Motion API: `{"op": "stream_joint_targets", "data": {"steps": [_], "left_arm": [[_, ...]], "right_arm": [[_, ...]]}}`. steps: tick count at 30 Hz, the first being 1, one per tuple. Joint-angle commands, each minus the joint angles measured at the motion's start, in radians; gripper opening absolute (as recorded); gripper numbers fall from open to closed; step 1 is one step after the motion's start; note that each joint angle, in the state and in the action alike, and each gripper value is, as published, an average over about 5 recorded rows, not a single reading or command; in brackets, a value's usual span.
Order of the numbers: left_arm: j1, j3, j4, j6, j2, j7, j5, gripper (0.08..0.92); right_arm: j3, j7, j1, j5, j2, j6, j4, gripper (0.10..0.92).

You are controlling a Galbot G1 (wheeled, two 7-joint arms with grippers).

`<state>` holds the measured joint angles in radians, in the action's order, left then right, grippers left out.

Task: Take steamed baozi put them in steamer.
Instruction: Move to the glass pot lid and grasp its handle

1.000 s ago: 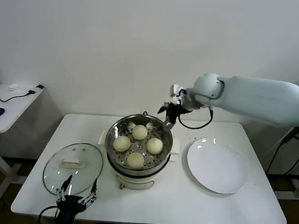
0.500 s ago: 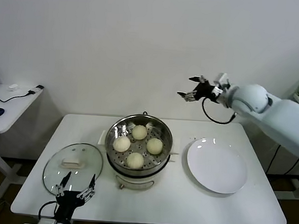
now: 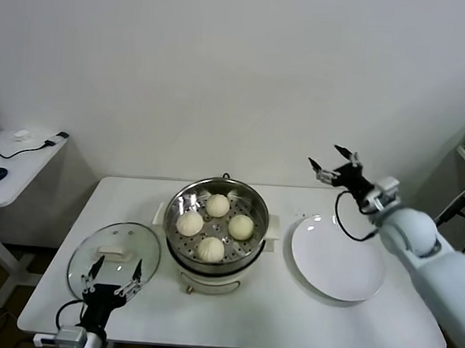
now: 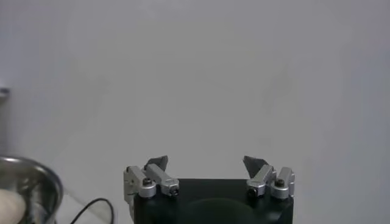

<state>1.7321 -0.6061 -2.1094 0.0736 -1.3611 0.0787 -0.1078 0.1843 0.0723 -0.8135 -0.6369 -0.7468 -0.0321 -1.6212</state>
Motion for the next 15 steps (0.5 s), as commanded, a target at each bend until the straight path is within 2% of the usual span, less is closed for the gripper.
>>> {"op": "stream_joint_targets", "data": {"steps": [1, 5, 10, 15], "left_arm": [[-0.024, -0.006, 0.044, -0.064, 0.01, 0.013, 0.075, 0.823], [-0.015, -0.006, 0.064, -0.097, 0.009, 0.054, 0.142, 0.823], [-0.01, -0.017, 0.095, -0.157, 0.002, 0.088, 0.285, 0.823], [-0.022, -0.04, 0.158, -0.231, 0.016, 0.215, 0.601, 0.823]], "right_arm": [[0.577, -0.049, -0.725, 0.212, -0.352, 0.204, -0.035, 0.823], [0.54, -0.055, -0.757, 0.247, -0.457, 0.239, -0.03, 0.823], [0.498, -0.05, -0.767, 0.298, -0.515, 0.274, -0.008, 0.823], [0.477, -0.034, -0.749, 0.302, -0.518, 0.26, -0.005, 0.823]]}}
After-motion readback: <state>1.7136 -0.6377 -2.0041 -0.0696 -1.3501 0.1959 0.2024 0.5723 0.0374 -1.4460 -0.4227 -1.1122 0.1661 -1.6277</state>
